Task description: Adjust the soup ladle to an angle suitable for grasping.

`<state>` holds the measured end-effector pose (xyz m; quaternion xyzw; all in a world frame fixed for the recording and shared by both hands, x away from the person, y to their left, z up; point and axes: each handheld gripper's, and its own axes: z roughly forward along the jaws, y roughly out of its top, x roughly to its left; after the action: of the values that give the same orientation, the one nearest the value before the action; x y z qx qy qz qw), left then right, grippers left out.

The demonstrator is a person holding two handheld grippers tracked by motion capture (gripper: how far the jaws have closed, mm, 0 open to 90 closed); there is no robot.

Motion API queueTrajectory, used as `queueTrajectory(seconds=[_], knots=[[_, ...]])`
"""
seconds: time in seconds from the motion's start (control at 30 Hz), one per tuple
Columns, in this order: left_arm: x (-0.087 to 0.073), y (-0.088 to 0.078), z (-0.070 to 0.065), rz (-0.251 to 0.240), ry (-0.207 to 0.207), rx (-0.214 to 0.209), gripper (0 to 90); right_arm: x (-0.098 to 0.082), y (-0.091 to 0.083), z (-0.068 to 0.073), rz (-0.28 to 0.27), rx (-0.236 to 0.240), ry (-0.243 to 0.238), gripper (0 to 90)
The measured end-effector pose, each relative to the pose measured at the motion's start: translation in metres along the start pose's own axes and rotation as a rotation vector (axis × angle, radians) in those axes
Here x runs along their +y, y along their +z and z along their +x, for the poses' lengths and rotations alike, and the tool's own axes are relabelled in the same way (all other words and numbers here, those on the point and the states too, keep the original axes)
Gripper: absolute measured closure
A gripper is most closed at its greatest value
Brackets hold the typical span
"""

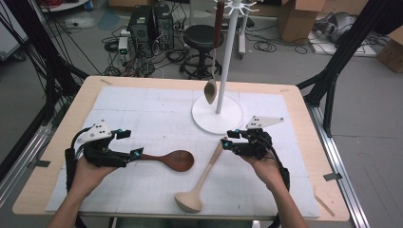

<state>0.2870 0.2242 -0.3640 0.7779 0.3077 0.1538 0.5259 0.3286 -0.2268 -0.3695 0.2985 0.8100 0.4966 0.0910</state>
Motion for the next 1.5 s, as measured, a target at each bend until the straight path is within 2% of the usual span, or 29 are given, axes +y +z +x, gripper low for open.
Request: queueTrajectory(seconds=[0.33,0.6,0.87,1.13,1.5], knots=[[-0.002,-0.003,0.003,-0.009,-0.018,0.006,18.3,-0.017,0.005,0.004,0.032,-0.016,-0.008,73.1],[-0.002,-0.003,0.003,-0.009,-0.018,0.007,18.3,-0.027,0.011,0.006,0.051,-0.006,0.013,79.4],[-0.002,-0.002,0.003,-0.006,-0.018,0.006,18.4,-0.036,0.015,0.008,0.076,0.019,0.011,87.4],[-0.002,-0.001,0.002,-0.003,-0.015,0.003,18.4,-0.038,0.02,0.012,0.096,0.024,0.004,89.6],[-0.002,-0.001,0.003,-0.005,-0.015,0.002,18.4,-0.045,0.03,-0.002,0.148,-0.012,0.042,89.6]])
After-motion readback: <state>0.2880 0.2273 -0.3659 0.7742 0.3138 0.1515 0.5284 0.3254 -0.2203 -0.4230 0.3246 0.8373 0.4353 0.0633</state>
